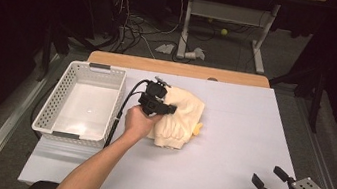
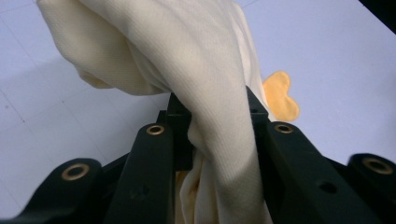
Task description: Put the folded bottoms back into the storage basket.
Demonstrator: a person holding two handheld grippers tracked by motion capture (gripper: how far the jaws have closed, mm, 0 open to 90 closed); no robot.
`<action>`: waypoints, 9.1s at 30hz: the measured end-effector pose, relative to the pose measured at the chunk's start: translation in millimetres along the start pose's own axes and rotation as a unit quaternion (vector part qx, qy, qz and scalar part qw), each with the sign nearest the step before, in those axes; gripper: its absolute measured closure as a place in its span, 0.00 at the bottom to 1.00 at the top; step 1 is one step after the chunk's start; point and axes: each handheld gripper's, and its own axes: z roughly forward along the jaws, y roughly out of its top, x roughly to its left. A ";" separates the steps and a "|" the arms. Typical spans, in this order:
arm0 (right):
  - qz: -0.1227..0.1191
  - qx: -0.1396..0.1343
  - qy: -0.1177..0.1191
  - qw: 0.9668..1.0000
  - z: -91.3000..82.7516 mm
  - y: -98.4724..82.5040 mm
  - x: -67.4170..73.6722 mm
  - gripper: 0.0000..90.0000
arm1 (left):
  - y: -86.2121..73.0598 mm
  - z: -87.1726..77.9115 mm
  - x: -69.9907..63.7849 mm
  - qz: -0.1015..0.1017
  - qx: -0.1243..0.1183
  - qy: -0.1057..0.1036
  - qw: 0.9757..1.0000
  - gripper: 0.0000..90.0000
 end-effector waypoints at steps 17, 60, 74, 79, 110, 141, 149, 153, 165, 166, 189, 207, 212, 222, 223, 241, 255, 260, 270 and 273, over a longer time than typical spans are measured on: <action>0.000 0.000 0.000 1.000 0.1 0.1 0.2 0.21 | -1.4 -28.0 0.2 0.002 -0.021 -0.017 1.000 0.79; 0.002 0.001 -0.003 1.000 0.1 0.0 -0.1 0.21 | -14.1 -92.9 13.6 -0.008 -0.068 -0.016 0.998 0.79; 0.002 0.001 -0.003 1.000 0.1 0.1 0.0 0.21 | -20.8 -109.2 21.5 -0.017 -0.078 -0.009 0.997 0.79; 0.002 0.001 -0.003 1.000 0.2 0.1 0.0 0.21 | -23.0 -114.8 24.4 -0.022 -0.084 -0.006 0.996 0.79; 0.003 0.002 -0.003 1.000 0.3 0.2 0.0 0.21 | -41.6 -149.3 48.0 -0.055 -0.116 0.012 0.992 0.78; 0.015 -0.002 -0.008 1.000 -0.5 -0.2 -2.0 0.21 | -71.0 -203.0 71.6 -0.093 -0.158 0.054 0.982 0.78; 0.015 -0.003 -0.008 1.000 -0.5 -0.1 -1.8 0.21 | -82.2 -218.2 78.4 -0.105 -0.171 0.068 0.977 0.78; 0.014 -0.004 -0.009 1.000 -0.7 -0.1 -1.7 0.21 | -88.1 -225.0 81.6 -0.109 -0.173 0.081 0.976 0.78; 0.013 -0.002 -0.009 1.000 -0.4 0.0 -1.5 0.21 | -98.2 -230.3 93.9 -0.122 -0.168 0.112 0.972 0.78; 0.012 -0.002 -0.009 1.000 -0.4 0.0 -1.5 0.21 | -98.4 -229.1 95.1 -0.124 -0.166 0.114 0.972 0.78; 0.010 -0.001 -0.007 1.000 -0.2 0.0 -1.1 0.21 | -96.4 -194.3 118.6 -0.151 -0.131 0.137 0.970 0.78; 0.008 -0.001 -0.005 1.000 -0.2 0.0 -1.0 0.21 | -89.2 -168.0 124.8 -0.155 -0.106 0.135 0.973 0.78; 0.008 0.000 -0.004 1.000 0.0 0.0 -1.3 0.21 | -87.9 -162.1 127.5 -0.159 -0.100 0.135 0.973 0.78; 0.008 0.000 -0.004 1.000 0.0 0.0 -1.2 0.21 | -85.6 -151.9 130.4 -0.166 -0.093 0.136 0.972 0.78; 0.009 -0.001 -0.004 1.000 0.0 0.0 -1.0 0.21 | -85.6 -151.7 130.8 -0.166 -0.093 0.136 0.972 0.78; 0.006 0.003 -0.001 1.000 0.5 0.0 -0.9 0.21 | -82.7 -137.0 136.8 -0.171 -0.074 0.153 0.971 0.77; 0.002 0.002 0.002 1.000 0.3 0.1 -0.5 0.21 | -81.3 -132.8 140.2 -0.181 -0.076 0.172 0.965 0.65; 0.003 0.003 0.002 1.000 0.5 0.1 -0.3 0.21 | -81.9 -135.6 141.3 -0.184 -0.077 0.179 0.963 0.56; 0.002 0.004 0.002 1.000 0.7 0.2 -0.3 0.21 | -83.1 -139.3 139.6 -0.180 -0.075 0.197 0.961 0.49; 0.002 0.004 0.002 1.000 0.7 0.2 -0.3 0.21 | -83.1 -140.3 138.4 -0.180 -0.076 0.202 0.960 0.46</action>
